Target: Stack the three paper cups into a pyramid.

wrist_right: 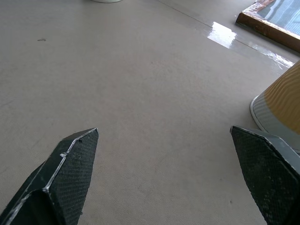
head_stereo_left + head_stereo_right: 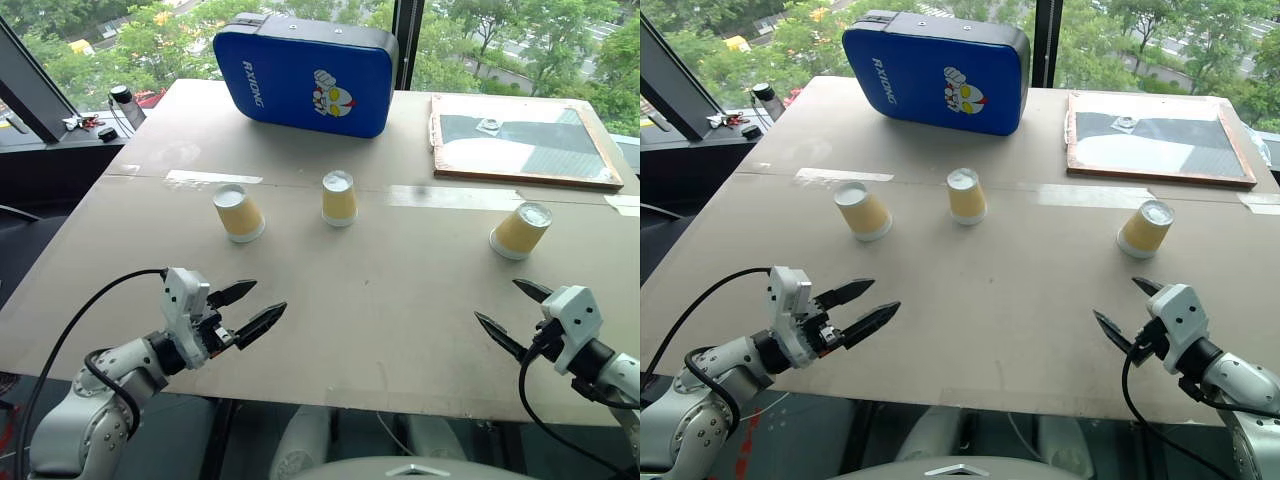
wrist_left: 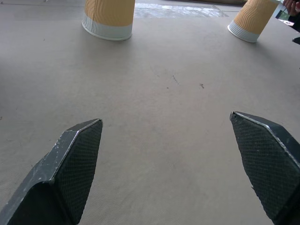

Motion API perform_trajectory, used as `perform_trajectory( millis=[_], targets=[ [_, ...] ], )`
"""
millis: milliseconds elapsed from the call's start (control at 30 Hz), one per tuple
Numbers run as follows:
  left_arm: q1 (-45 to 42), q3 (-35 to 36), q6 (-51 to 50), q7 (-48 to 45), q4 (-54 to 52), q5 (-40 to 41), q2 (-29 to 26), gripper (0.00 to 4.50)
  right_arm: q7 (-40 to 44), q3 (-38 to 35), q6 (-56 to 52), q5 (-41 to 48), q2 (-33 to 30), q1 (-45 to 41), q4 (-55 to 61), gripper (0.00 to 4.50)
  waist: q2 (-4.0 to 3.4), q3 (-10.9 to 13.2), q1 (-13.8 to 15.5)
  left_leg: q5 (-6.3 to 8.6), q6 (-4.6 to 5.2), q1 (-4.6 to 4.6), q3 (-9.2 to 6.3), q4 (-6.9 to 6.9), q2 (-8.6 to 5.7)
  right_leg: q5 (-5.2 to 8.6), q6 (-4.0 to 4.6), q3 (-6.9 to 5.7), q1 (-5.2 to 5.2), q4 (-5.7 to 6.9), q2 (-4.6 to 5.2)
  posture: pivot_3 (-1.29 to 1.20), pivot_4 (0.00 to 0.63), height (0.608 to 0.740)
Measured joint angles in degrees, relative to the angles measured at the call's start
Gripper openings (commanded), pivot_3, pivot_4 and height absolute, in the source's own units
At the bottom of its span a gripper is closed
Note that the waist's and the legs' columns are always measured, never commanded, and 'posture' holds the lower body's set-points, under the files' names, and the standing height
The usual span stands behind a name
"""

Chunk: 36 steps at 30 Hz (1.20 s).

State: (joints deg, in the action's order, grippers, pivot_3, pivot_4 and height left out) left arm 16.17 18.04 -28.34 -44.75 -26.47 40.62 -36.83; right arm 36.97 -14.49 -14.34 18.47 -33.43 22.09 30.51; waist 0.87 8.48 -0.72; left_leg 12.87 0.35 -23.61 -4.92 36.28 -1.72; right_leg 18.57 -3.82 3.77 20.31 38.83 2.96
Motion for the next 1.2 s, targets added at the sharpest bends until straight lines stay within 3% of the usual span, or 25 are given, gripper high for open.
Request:
perform_trajectory(
  millis=[533,767,967,1200],
  targets=[
    [-5.1,0.0,0.5,3.9,2.3,-0.2,3.4,4.5,1.1,5.3,1.0,1.9,2.9,-6.5,0.0,4.46,0.0,0.0,-0.1,0.0,0.0,0.0,-0.02,0.01,-0.01,0.0,0.0,-0.02,0.0,0.01,-0.02,0.0,0.15,0.74],
    [-7.1,1.3,4.2,8.8,6.5,-5.8,4.7,4.5,3.4,6.7,0.8,5.0,2.2,-8.8,3.0,4.46,0.01,0.0,0.0,0.0,0.0,0.0,-0.06,0.02,-0.01,-0.01,-0.01,-0.06,0.0,0.01,-0.03,0.0,0.15,0.74],
    [-16.5,4.8,7.4,15.4,16.4,-12.1,3.3,4.5,7.5,7.0,-1.4,13.6,-0.5,-13.9,8.7,4.46,0.12,0.0,0.0,0.0,0.0,-0.01,-0.16,0.05,-0.03,-0.01,-0.02,-0.18,0.0,0.01,-0.09,0.0,0.15,0.74],
    [-26.6,1.5,7.2,13.7,24.0,-14.8,0.5,4.5,6.6,7.6,-2.7,14.1,-1.0,-17.0,9.5,4.46,0.17,0.0,0.1,-0.01,0.0,-0.09,-0.24,0.05,-0.08,-0.01,-0.02,-0.28,0.07,0.01,-0.17,0.0,0.15,0.74]
  ],
)
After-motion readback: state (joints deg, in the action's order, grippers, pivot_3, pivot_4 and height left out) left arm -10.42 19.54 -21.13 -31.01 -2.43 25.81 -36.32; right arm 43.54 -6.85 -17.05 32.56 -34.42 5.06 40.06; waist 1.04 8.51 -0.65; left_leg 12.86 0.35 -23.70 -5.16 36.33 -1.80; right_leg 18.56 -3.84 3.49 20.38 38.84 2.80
